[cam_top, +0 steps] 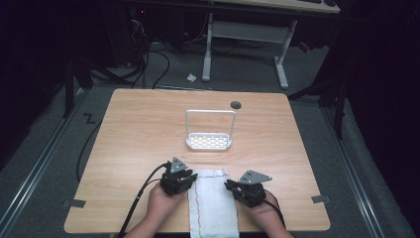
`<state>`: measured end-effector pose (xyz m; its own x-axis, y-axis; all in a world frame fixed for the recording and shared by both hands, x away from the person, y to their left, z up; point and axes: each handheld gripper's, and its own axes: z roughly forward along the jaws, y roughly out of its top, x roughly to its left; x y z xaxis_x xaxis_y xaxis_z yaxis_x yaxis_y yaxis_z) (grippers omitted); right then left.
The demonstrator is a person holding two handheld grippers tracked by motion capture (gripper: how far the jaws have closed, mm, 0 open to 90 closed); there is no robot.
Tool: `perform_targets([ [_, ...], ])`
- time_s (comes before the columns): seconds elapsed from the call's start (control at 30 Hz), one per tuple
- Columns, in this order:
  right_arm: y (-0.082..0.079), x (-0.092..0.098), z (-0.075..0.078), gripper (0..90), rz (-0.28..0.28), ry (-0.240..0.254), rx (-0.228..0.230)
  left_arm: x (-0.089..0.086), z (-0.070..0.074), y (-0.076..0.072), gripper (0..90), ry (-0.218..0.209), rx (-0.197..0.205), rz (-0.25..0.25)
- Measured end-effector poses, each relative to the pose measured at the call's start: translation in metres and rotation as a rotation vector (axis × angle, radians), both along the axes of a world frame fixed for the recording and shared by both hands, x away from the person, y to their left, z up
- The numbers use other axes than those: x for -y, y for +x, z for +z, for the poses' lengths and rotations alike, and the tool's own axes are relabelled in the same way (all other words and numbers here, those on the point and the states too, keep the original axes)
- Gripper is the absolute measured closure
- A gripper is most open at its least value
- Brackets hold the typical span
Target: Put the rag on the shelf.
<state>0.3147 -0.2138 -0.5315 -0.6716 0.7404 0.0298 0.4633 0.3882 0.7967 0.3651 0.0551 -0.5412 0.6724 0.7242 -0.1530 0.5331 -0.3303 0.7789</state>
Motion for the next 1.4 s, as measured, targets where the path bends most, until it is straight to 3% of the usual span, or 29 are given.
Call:
perform_targets([
  [0.07,0.009,-0.003,0.003,67.8,-0.079,0.025,0.002,0.001,0.000,0.001,76.4,-0.012,-0.011,0.000],
  [0.13,0.014,-0.005,0.003,63.9,-0.106,0.033,-0.006,0.000,-0.001,0.001,77.9,-0.019,-0.021,-0.010],
  [0.2,0.024,-0.011,0.001,58.0,-0.161,0.004,-0.001,0.000,-0.001,0.002,79.7,-0.024,-0.026,-0.012],
  [0.23,0.027,-0.014,0.000,57.9,-0.181,0.001,-0.016,0.000,-0.001,0.002,80.1,-0.022,-0.026,-0.014],
  [0.27,0.035,-0.018,-0.004,58.6,-0.197,0.016,-0.067,0.000,-0.001,0.002,80.5,-0.022,-0.025,-0.014],
  [0.33,0.038,-0.020,-0.005,60.4,-0.200,0.023,-0.092,0.000,-0.001,0.001,80.6,-0.019,-0.023,-0.013],
  [0.47,0.036,-0.026,-0.006,64.1,-0.208,-0.002,-0.081,-0.001,-0.001,0.001,80.6,-0.025,-0.028,-0.011],
  [0.57,0.033,-0.022,-0.008,65.5,-0.207,0.018,-0.082,-0.001,-0.001,0.001,80.6,-0.025,-0.028,-0.011],
  [0.8,0.034,-0.020,-0.009,81.4,-0.158,0.039,-0.098,-0.001,-0.001,0.001,81.6,-0.031,-0.033,-0.015],
  [0.93,0.028,-0.019,-0.006,85.6,-0.151,0.034,-0.064,-0.001,-0.001,0.001,82.8,-0.030,-0.032,-0.023],
  [1.0,0.025,-0.019,-0.004,85.6,-0.152,0.040,-0.050,-0.002,0.000,-0.001,83.0,-0.037,-0.012,-0.018],
  [1.1,0.017,-0.019,0.004,85.6,-0.154,0.078,0.006,-0.007,0.001,-0.008,83.3,-0.086,0.035,0.006],
  [1.13,0.015,-0.020,0.005,85.6,-0.156,0.080,0.020,-0.008,0.002,-0.011,83.1,-0.099,0.068,0.014],
  [1.17,0.011,-0.023,0.009,85.6,-0.161,0.071,0.064,-0.008,0.003,-0.014,82.6,-0.106,0.106,0.015],
  [1.2,0.011,-0.023,0.009,85.6,-0.161,0.071,0.064,-0.008,0.004,-0.018,82.6,-0.105,0.153,0.024],
  [1.23,0.010,-0.024,0.010,85.5,-0.166,0.076,0.083,-0.008,0.006,-0.021,82.7,-0.104,0.173,0.036],
  [1.33,0.005,-0.026,0.015,85.5,-0.178,0.094,0.136,-0.007,0.014,-0.029,83.0,-0.162,0.198,0.068],
  [1.4,0.002,-0.026,0.018,85.5,-0.182,0.090,0.179,-0.005,0.019,-0.032,83.1,-0.163,0.222,0.072],
])
